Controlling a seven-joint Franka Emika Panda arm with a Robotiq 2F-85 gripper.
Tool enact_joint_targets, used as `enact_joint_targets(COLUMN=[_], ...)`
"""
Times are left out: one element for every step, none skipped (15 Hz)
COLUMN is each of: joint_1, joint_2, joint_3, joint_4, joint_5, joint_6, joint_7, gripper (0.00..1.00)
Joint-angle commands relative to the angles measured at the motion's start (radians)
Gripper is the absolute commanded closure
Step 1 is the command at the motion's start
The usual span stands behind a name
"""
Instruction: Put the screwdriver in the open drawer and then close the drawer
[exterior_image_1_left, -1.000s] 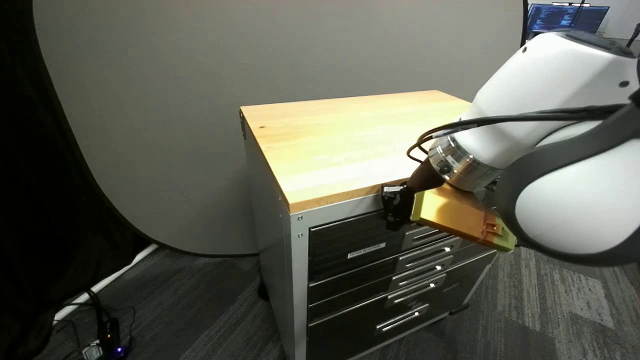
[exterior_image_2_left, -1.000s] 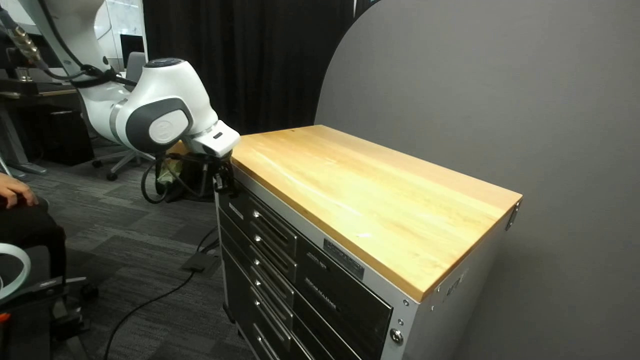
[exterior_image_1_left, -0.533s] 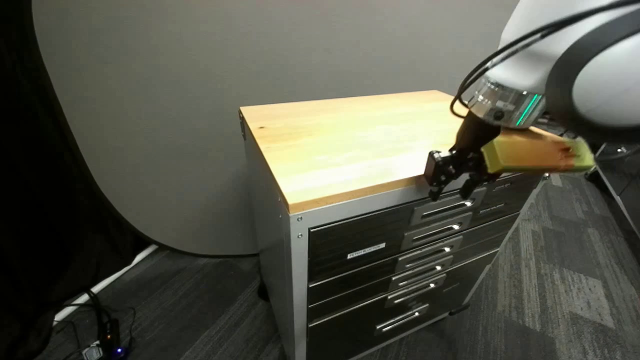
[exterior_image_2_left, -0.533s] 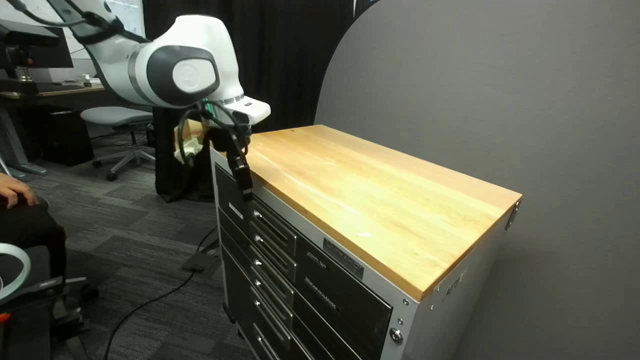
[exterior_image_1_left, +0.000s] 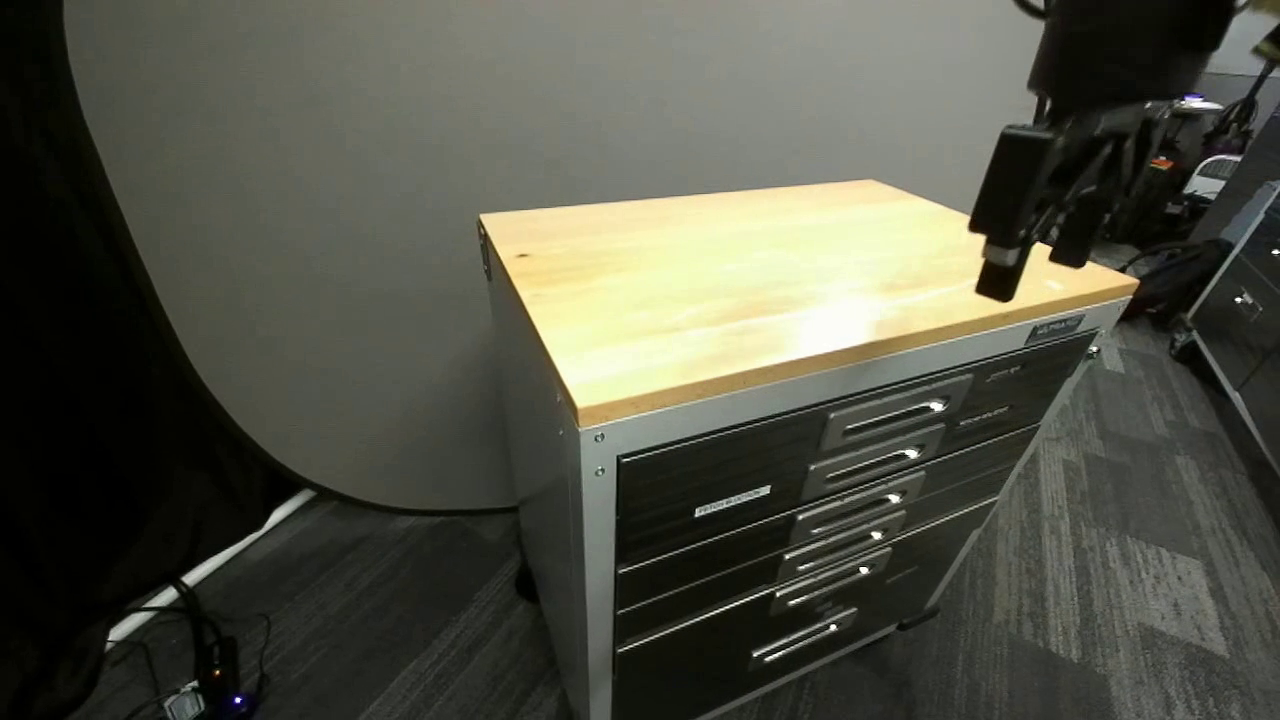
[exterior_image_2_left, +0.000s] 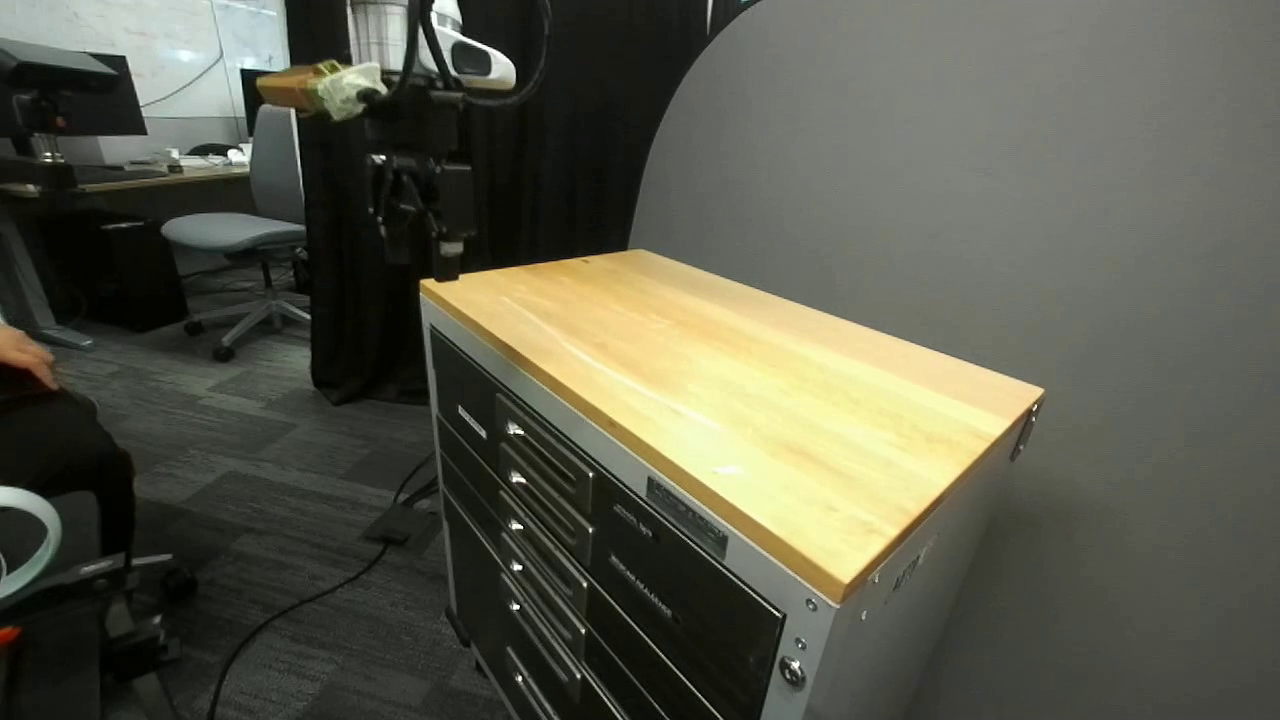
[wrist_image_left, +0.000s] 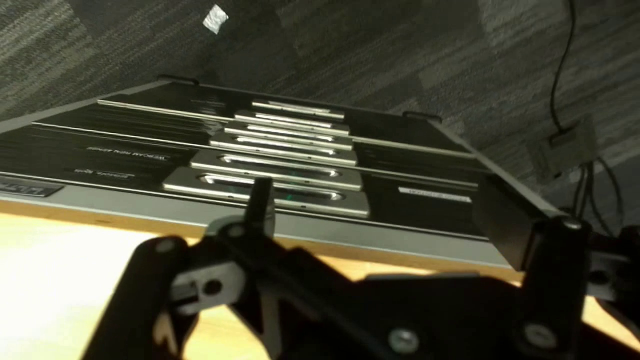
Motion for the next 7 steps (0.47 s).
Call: enact_joint_targets(joint_1=[-0.055,-0.057,-0.058,-0.058,-0.058,-0.059,-0.06], joint_2=[-0.016,-0.029,-0.035,-0.035,-0.034,-0.033,-0.032], joint_3=[0.064,0.073,0.078,0.08,0.08,0.08,0.079], joint_4=[0.018,0.03,0.035,0.036,0.035,0.035,0.035], joint_5=[0.002,0.003,0.003,0.003,0.003,0.002,0.002], joint_6=[-0.065,-0.105,-0.122,-0.126,-0.128,-0.129,-0.129], joint_7=[-0.032,-0.049,-0.057,-0.062,-0.065,-0.068,-0.07], gripper=[0.0,0.0,0.0,0.0,0.0,0.0,0.0])
